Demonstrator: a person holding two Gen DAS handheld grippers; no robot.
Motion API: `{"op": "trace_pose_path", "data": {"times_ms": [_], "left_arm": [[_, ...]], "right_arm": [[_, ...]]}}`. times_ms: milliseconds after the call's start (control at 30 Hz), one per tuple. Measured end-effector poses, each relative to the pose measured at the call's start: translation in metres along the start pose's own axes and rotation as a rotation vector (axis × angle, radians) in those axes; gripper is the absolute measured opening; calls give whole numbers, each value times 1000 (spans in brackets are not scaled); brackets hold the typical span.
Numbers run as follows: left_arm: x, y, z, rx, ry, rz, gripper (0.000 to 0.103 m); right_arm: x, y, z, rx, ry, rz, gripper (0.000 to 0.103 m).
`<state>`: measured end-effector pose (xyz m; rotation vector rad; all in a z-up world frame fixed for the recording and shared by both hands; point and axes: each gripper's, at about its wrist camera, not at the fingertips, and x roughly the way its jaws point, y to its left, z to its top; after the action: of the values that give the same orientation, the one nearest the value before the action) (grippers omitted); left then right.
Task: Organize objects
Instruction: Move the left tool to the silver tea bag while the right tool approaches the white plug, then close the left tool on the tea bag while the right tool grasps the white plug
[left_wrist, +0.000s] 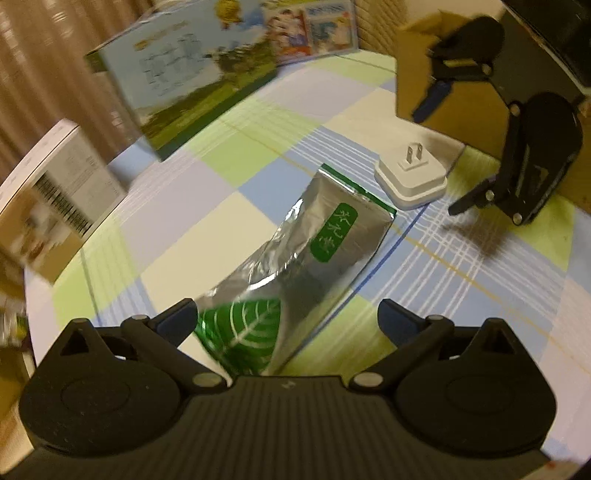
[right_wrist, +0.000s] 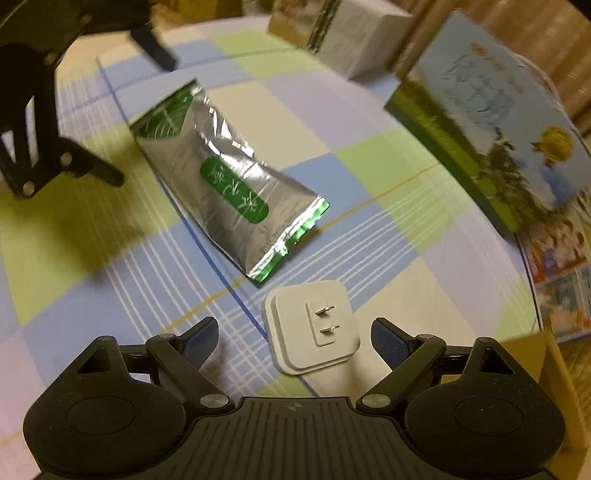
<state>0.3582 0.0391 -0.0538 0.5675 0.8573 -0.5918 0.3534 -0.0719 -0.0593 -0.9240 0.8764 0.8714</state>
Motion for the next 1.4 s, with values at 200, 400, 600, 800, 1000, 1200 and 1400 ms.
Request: {"op": "trace_pose_path", "data": {"times_ms": [200, 400, 600, 800, 1000, 1200, 1400], "left_arm": [[23, 5, 21, 117, 49, -65, 102], [51, 13, 36, 165, 152, -98, 102], [72, 22, 45, 173, 201, -149, 102], [87, 26, 50, 178, 243, -211, 101], [96, 30, 51, 173, 313, -249, 85], [83, 26, 45, 99, 317, -238, 61], [60, 0, 27, -1, 342, -245, 48]], "right_arm": [[24, -14, 7, -51, 79, 33, 87], [40, -26, 13, -46, 124, 71, 77], [49, -37, 14, 7, 143, 105, 62], [49, -38, 14, 34, 137, 114, 61], [45, -36, 13, 94, 128, 108, 61], [40, -31, 9, 179, 124, 107, 61], [24, -11, -3, 284, 102, 150, 60]]}}
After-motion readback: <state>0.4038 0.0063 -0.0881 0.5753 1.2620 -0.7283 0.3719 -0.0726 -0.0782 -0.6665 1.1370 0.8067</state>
